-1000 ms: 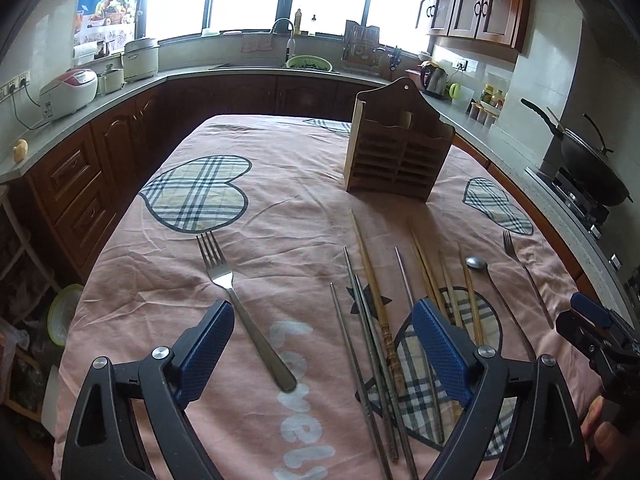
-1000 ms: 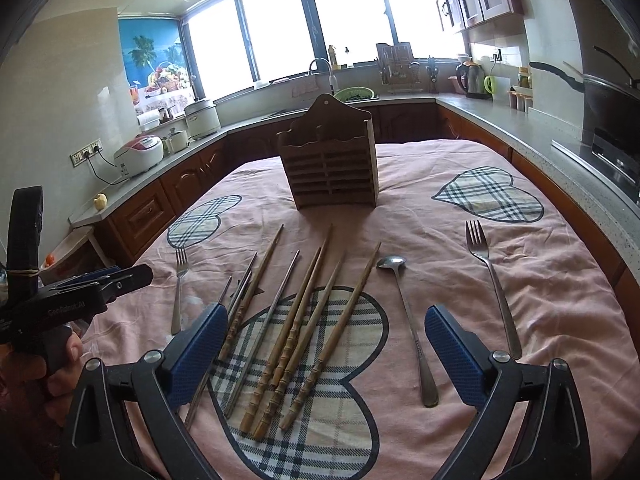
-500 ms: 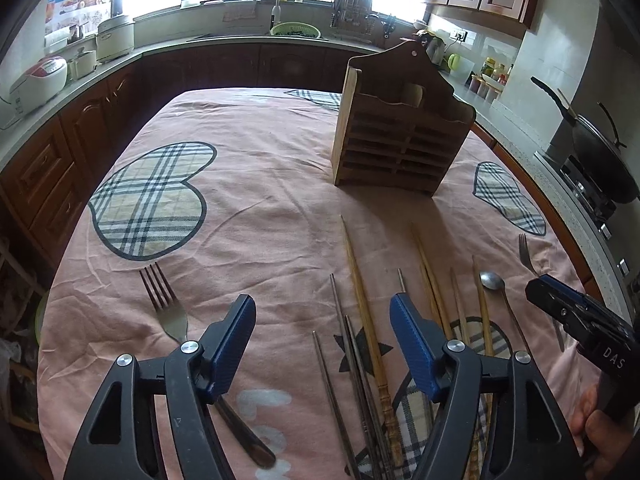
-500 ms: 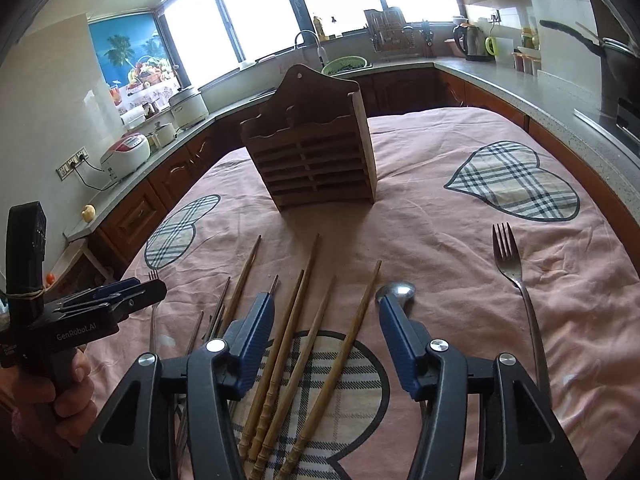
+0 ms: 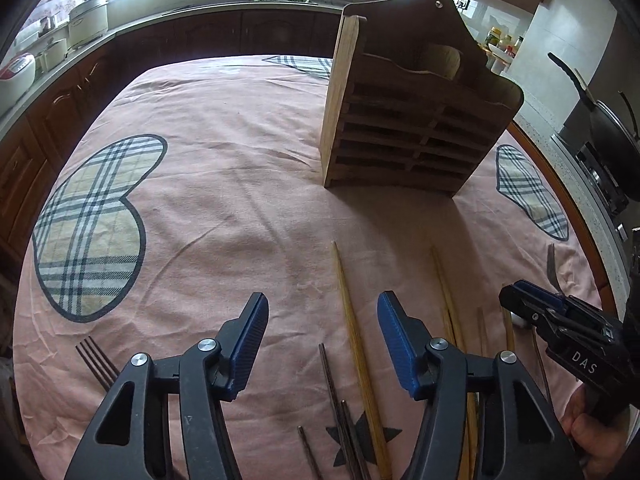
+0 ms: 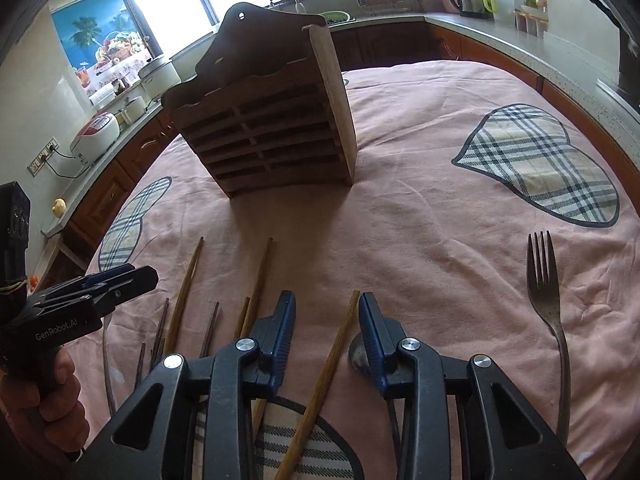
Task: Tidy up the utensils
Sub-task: 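Lower the left tool onto a wooden chopstick and close it while the right tool grasps another wooden chopstick, then lift both held chopsticks upright and carry them over the wooden utensil holder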
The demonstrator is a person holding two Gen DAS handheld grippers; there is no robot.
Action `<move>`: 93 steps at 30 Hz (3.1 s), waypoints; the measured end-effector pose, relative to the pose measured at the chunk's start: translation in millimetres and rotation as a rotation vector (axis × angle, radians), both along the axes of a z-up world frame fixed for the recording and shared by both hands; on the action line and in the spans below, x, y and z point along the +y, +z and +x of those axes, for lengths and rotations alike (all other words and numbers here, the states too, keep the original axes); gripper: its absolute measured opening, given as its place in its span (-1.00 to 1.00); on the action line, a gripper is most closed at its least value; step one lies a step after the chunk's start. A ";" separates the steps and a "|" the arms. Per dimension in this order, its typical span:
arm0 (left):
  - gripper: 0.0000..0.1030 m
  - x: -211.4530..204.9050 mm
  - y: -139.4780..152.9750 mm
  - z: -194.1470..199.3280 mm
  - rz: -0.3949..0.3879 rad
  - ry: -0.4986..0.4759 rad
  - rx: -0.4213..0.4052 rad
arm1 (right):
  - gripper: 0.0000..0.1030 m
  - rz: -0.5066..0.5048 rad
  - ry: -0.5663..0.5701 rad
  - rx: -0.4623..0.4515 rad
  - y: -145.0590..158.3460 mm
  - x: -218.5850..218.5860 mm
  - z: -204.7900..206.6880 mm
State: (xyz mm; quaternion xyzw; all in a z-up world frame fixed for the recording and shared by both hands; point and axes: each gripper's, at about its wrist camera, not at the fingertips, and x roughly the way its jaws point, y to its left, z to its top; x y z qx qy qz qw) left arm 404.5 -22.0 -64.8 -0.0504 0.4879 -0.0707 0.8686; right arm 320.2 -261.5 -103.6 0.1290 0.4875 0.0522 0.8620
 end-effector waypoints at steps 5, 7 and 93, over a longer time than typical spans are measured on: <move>-0.07 -7.8 -21.9 32.3 -0.003 -0.022 0.068 | -0.44 -0.018 0.013 0.044 -11.9 -0.3 11.2; -0.14 -14.3 -24.9 39.7 0.028 -0.031 0.057 | -0.45 -0.032 0.027 0.048 -11.5 3.0 13.3; -0.93 45.8 187.6 -98.2 -0.219 -0.034 -0.513 | -0.92 0.057 -0.042 -0.584 240.5 -23.8 -4.0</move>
